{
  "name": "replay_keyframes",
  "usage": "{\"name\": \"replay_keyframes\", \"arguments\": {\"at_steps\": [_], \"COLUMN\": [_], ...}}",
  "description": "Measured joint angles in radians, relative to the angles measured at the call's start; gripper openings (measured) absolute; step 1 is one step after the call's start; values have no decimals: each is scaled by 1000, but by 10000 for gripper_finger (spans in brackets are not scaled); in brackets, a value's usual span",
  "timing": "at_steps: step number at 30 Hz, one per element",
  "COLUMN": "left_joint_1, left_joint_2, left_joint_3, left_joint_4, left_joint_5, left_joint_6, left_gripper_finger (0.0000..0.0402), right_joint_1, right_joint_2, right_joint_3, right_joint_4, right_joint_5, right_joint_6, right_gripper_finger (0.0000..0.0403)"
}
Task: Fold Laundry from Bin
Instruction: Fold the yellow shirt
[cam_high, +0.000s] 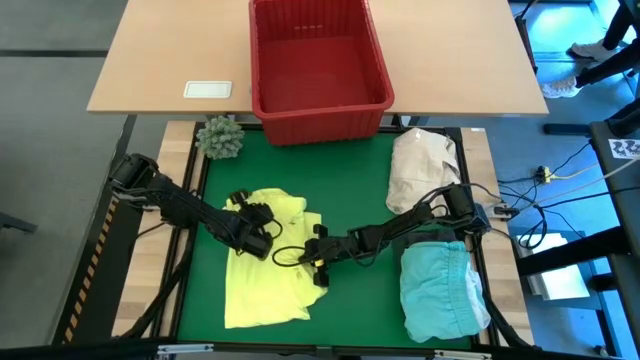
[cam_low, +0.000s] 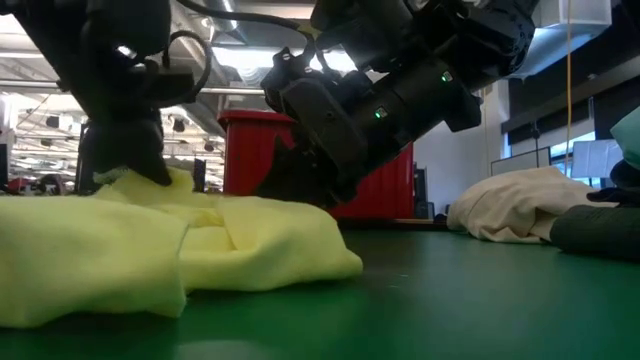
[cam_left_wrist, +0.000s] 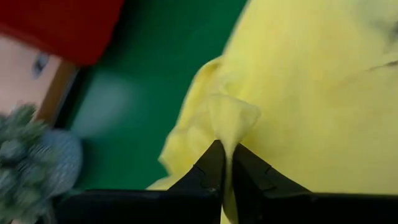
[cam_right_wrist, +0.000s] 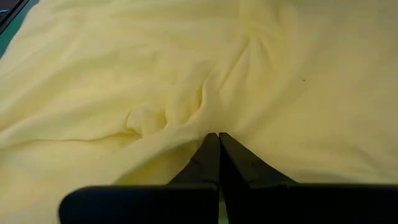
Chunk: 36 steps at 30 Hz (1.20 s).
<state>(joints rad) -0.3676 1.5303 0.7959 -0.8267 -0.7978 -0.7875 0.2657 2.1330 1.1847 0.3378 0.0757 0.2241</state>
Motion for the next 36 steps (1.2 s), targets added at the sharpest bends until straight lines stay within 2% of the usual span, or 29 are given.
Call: {"name": "replay_keyframes", "arguments": {"at_steps": [5, 10, 19, 26, 32, 36], "left_joint_1": [1, -3, -24, -32, -91, -193], "left_joint_2": [0, 0, -36, -196, -333, -337], "left_joint_3": [0, 0, 0, 1, 1, 2], "left_joint_4": [-108, -165, -187, -221, -198, -88], "left_joint_5": [-6, 0, 35, 47, 153, 279], "left_joint_6": [-90, -96, -75, -93, -92, 21], "left_gripper_finger": [15, 29, 116, 168, 172, 168], "right_joint_1": [0, 0, 0, 0, 3, 15], "right_joint_2": [0, 0, 0, -16, -88, -139], "right_joint_3": [0, 0, 0, -1, -1, -1], "right_joint_4": [0, 0, 1, 14, -5, -3], "right_joint_5": [-1, -9, -10, 10, 11, 0], "right_joint_6": [0, 0, -1, -11, -73, -113], "right_gripper_finger": [1, 1, 1, 1, 3, 32]}}
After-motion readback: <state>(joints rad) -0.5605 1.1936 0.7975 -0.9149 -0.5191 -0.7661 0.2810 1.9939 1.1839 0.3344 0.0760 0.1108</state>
